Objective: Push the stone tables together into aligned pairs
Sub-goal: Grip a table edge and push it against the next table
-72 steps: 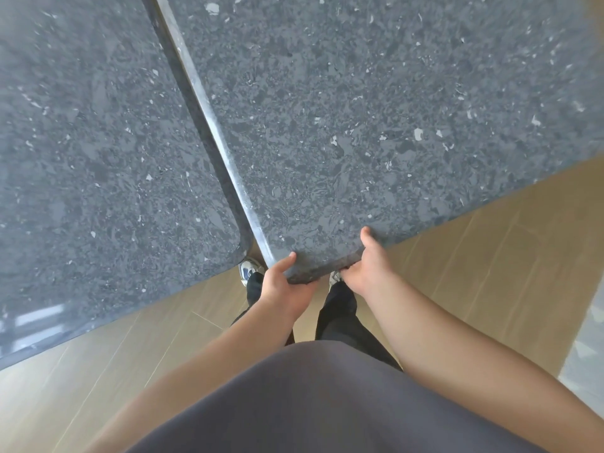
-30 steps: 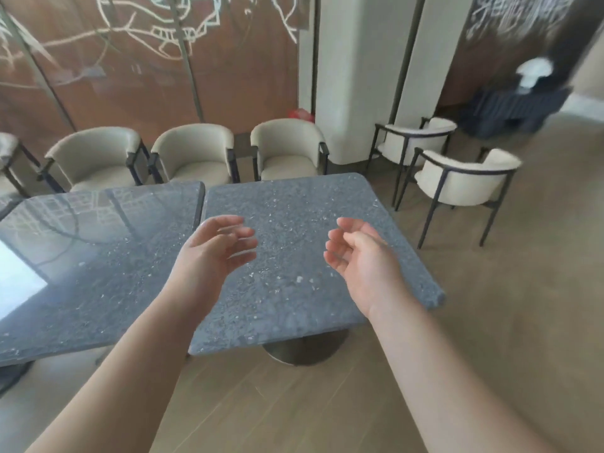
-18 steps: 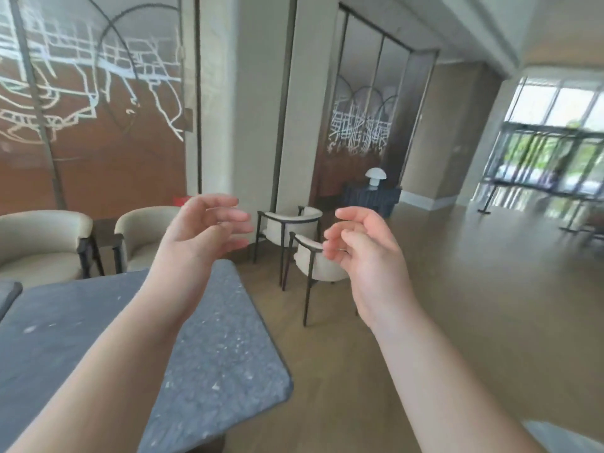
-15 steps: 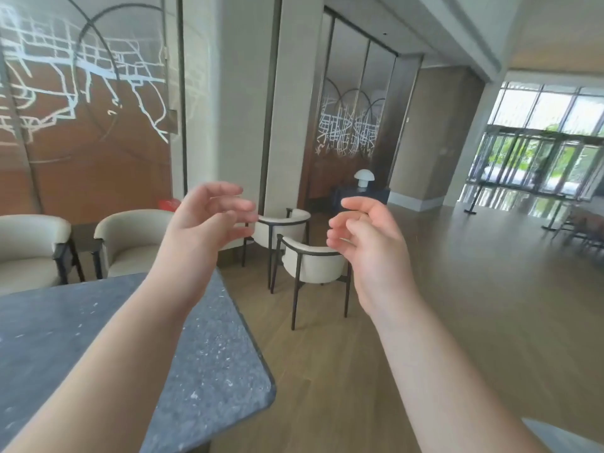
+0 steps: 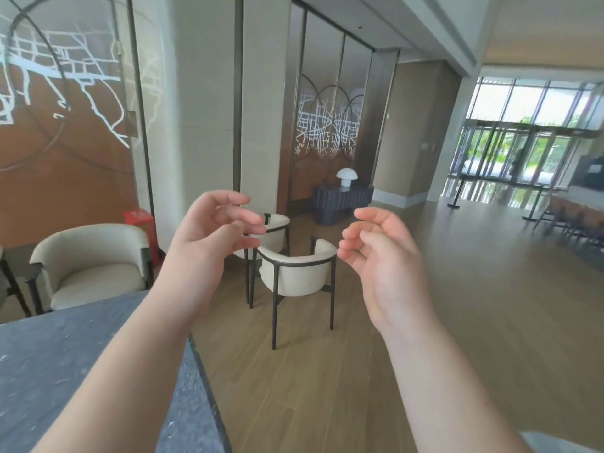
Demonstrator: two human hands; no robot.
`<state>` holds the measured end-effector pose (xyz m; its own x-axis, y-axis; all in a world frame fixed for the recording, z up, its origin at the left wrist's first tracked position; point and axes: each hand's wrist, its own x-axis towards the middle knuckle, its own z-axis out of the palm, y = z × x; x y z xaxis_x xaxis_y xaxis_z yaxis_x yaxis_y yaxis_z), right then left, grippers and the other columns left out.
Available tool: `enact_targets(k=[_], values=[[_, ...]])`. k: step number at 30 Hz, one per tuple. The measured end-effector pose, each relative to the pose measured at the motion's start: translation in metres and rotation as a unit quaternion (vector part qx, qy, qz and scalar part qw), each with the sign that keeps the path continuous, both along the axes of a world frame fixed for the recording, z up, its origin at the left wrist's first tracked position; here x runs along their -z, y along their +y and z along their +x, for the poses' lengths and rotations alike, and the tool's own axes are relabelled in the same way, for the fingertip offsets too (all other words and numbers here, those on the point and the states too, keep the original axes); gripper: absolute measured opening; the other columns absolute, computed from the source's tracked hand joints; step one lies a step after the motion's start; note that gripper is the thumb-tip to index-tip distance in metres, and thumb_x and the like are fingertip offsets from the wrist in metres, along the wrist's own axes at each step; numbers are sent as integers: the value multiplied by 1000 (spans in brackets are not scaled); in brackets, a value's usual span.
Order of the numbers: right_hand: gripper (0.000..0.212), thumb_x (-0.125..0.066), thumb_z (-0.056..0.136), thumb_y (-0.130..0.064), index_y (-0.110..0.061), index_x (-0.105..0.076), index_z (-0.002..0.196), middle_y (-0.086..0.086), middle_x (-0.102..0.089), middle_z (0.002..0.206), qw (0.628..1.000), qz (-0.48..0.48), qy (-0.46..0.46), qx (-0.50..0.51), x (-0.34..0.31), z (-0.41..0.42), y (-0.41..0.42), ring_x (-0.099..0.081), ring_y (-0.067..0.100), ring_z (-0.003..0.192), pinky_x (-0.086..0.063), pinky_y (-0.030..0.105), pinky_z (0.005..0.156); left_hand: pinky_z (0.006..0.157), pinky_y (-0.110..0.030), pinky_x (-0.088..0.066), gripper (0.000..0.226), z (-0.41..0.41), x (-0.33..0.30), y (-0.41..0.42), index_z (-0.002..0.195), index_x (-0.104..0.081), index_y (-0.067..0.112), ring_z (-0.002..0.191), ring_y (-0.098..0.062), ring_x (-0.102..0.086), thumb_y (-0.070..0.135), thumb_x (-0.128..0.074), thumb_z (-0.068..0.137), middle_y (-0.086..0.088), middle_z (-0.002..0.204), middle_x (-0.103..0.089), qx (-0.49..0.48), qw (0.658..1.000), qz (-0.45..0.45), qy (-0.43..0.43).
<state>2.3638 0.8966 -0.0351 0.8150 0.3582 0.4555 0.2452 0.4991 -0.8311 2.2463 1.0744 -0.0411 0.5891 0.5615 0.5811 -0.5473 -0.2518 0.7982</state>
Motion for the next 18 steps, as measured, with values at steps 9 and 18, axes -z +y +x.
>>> enact_targets(k=[9,18], values=[[27,-45,84,-3,-11,-63,102,3,-64,77,1000,-10,-12,-16,-14,164,89,-59,19,73,-52,33,72,85,-41,-55,31,161,-14,96,109,-62,13,94,-29,-67,-7,-45,93,-5,90,-69,3,999,-42,-34],[33,-37,94,10,-9,-63,103,3,-64,76,1000,-20,-9,-12,-3,325,139,-61,15,70,-53,29,73,84,-43,-53,36,319,-2,150,106,-63,14,92,-29,-67,-11,-40,96,-5,88,-69,-26,998,-52,-3]])
